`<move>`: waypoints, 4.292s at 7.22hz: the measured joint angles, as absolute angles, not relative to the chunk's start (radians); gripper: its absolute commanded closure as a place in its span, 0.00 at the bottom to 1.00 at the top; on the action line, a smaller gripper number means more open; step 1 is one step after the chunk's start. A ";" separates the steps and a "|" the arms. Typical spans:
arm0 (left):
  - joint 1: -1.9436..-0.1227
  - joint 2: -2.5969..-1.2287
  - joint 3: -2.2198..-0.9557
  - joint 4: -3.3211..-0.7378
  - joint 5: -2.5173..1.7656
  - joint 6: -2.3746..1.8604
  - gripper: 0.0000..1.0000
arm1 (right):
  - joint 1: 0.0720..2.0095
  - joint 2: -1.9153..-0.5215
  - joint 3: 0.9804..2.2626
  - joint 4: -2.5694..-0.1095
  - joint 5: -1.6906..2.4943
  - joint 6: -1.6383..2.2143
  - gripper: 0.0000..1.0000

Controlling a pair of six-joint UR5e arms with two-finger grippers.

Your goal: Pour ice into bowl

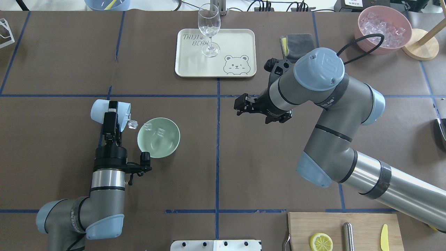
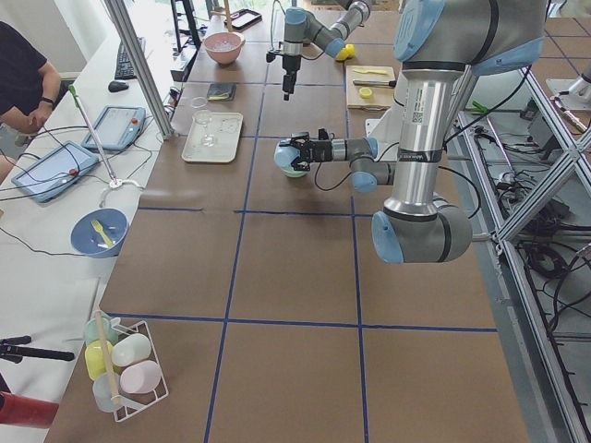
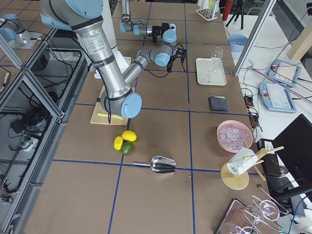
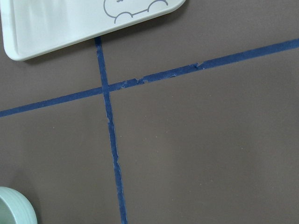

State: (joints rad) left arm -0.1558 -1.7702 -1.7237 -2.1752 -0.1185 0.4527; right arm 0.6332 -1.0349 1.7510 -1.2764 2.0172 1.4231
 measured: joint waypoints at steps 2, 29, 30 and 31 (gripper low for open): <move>-0.153 -1.770 -1.723 -2.176 -0.107 0.488 1.00 | 0.632 -1.033 1.752 -1.276 2.016 1.426 0.00; -0.497 -1.305 -1.951 -2.704 -1.066 -0.861 1.00 | 0.433 -0.666 1.388 -1.281 1.776 1.570 0.00; -0.510 -1.302 -1.904 -2.778 -1.073 -0.863 1.00 | 0.423 -0.639 1.356 -1.282 1.771 1.570 0.00; -0.517 -1.300 -1.879 -2.814 -1.076 -0.864 1.00 | 0.407 -0.618 1.322 -1.282 1.761 1.569 0.00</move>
